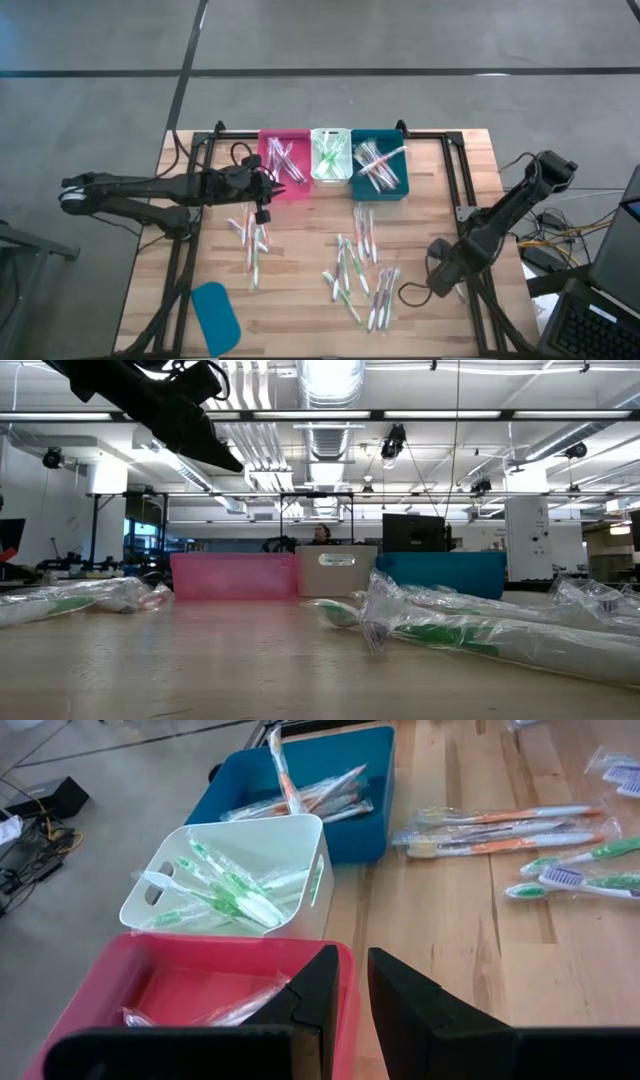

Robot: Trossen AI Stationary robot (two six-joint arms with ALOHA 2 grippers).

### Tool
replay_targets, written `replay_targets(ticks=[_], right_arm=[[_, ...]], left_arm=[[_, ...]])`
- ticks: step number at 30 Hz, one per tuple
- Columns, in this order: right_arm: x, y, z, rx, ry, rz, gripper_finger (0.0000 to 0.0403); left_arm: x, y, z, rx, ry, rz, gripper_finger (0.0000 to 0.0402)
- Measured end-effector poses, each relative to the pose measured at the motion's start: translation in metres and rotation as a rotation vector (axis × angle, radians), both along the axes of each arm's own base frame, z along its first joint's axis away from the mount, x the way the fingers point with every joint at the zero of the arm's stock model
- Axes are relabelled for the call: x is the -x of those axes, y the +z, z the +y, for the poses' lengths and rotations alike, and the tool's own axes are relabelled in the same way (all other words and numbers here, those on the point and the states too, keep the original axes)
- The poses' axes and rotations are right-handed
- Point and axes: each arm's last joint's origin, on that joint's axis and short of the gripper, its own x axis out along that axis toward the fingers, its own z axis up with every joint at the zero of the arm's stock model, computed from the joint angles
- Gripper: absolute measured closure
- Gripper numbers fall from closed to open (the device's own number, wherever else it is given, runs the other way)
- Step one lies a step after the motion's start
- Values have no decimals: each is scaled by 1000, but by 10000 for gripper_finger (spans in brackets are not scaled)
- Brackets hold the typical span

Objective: Pick & Place Toothbrushes
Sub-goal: Put the violet toothbrush into the pink bin

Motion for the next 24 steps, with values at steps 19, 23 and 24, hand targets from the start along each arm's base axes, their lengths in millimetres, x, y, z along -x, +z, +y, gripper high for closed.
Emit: replay_targets(ticks=[19, 23, 24], right_arm=[[-16, -9, 9, 172, 142, 82, 280], [-12, -15, 6, 182, 116, 104, 250], [-11, -17, 6, 179, 109, 110, 244]], left_arm=[[0, 0, 0, 3, 2, -1, 339], [0, 0, 0, 3, 2, -1, 339], [0, 0, 0, 4, 2, -1, 339]])
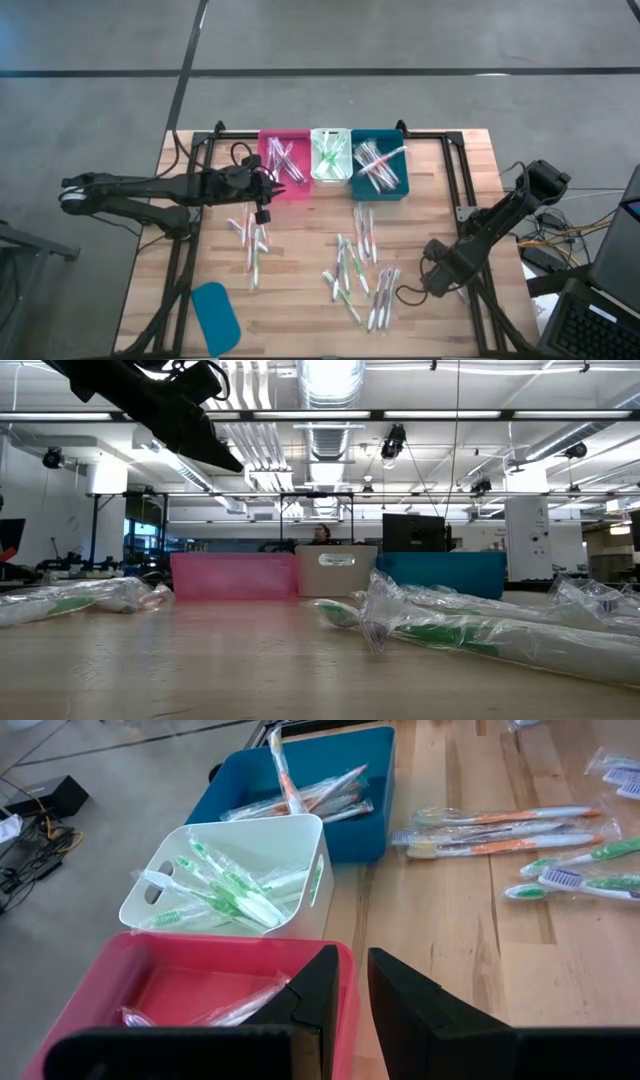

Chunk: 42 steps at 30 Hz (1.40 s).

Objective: Pick & Place Toothbrushes
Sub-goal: Put the violet toothbrush into the pink bin

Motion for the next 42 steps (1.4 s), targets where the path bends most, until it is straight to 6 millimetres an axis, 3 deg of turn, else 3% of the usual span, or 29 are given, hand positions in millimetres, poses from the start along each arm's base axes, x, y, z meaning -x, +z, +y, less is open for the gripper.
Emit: replay_targets(ticks=[7, 13, 18, 25, 27, 32, 37, 42], right_arm=[[-1, -13, 2, -76, -25, -49, 215], [-1, -21, 3, -113, -29, -72, 224], [-2, -22, 3, -121, -32, -81, 267], [-4, -22, 4, -147, -12, -104, 375], [-5, -21, 3, -153, -3, -109, 383], [-11, -6, -2, -63, 60, -184, 389], [-27, 23, -10, 107, 133, -443, 389], [-54, 45, -18, 239, 260, -734, 389]], left_arm=[[0, 0, 0, 0, 0, 0, 339], [0, 0, 0, 0, 0, 0, 339], [0, 0, 0, 0, 0, 0, 339], [0, 0, 0, 0, 0, 0, 339], [0, 0, 0, 0, 0, 0, 339], [0, 0, 0, 31, 17, -12, 339], [-1, 1, -1, 54, -17, -43, 339], [-6, -4, -6, 67, -209, -221, 334]])
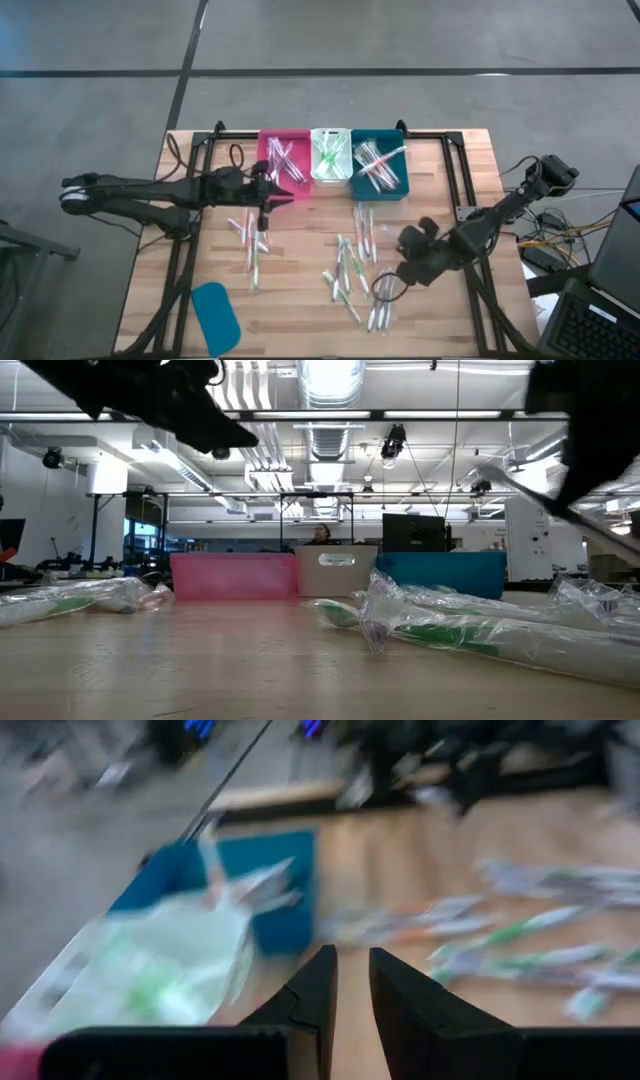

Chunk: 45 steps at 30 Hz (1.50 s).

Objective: Pick & Place Toothbrushes
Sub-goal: Put the violet toothbrush into the pink bin

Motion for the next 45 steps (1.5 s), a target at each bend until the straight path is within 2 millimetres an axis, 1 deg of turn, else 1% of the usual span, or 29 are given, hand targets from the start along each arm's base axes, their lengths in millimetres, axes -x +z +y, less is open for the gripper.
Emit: replay_targets(ticks=[2, 4, 7, 10, 14, 18, 24, 29, 31, 35, 41, 45], right_arm=[[-13, 8, -2, 67, 70, -101, 389], [-27, 17, -5, 148, 140, -203, 389], [-46, 30, -10, 248, 234, -339, 389], [-63, 43, -16, 352, 296, -459, 389], [-81, 56, -29, 479, 336, -576, 389], [-98, 59, -40, 507, 415, -670, 389], [-116, 59, -50, 591, 438, -705, 390], [-129, 68, -54, 619, 476, -734, 390], [-133, 68, -58, 635, 473, -717, 390], [-136, 69, -67, 632, 445, -712, 390], [-138, 67, -76, 597, 461, -726, 390], [-141, 74, -77, 622, 462, -740, 390]], left_arm=[[0, -7, -2, -5, -68, -74, 321], [1, -15, -3, -4, -105, -159, 300], [2, -24, -4, 22, -112, -269, 262], [1, -31, -4, 28, -129, -316, 232], [-7, -34, -6, 27, -200, -345, 218], [-24, -27, -5, 19, -233, -356, 220], [-53, -28, -3, 6, -260, -315, 220], [-74, -27, -1, 0, -277, -303, 220], [-82, -26, 0, -6, -286, -302, 220], [-88, -23, 0, -33, -307, -299, 220], [-86, -15, 0, -73, -310, -330, 220], [-88, -14, 1, -73, -308, -320, 222]])
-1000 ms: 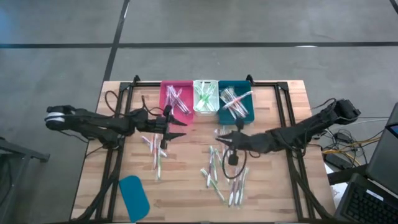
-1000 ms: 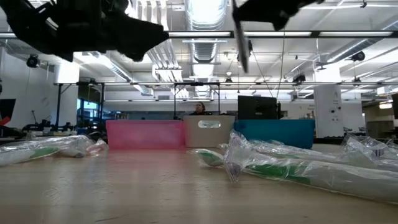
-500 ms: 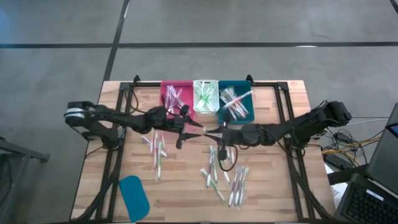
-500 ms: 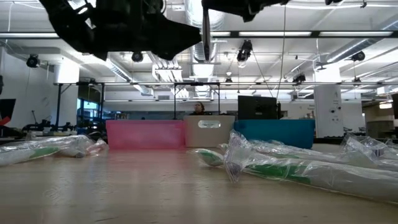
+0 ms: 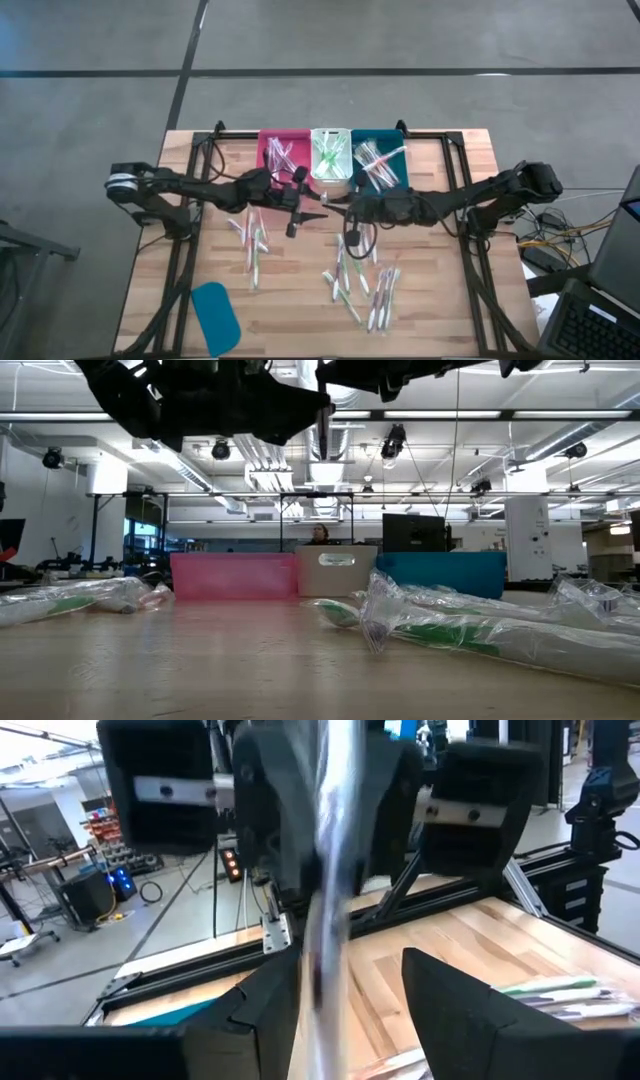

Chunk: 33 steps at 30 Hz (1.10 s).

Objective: Pick & Place Toothbrushes
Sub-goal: Put the violet toothbrush into the pink bin

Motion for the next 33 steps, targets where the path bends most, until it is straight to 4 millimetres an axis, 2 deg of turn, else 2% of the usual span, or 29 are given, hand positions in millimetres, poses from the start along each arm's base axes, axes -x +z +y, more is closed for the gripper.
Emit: replay_targets(ticks=[5, 11, 15, 20, 24, 29, 33], right_arm=[[0, 2, 1, 1, 12, -4, 390], [0, 1, 1, 2, 11, -2, 390], [1, 2, 0, -16, 2, -8, 371], [11, 10, -1, -13, -7, 22, 308], [28, 17, -4, -42, -18, 93, 259], [55, 21, -11, -89, -166, 217, 214], [72, 15, -21, -118, -360, 304, 194]], left_arm=[[0, 1, 0, -15, 3, -3, 263], [-1, 1, 0, -5, 12, -4, 371], [0, 2, 1, 30, 24, -1, 374], [2, 3, 3, 52, 69, 32, 374], [11, 12, 5, 72, 137, 59, 374], [31, 26, 11, 92, 412, 97, 374], [49, 33, 29, 186, 714, 137, 374]])
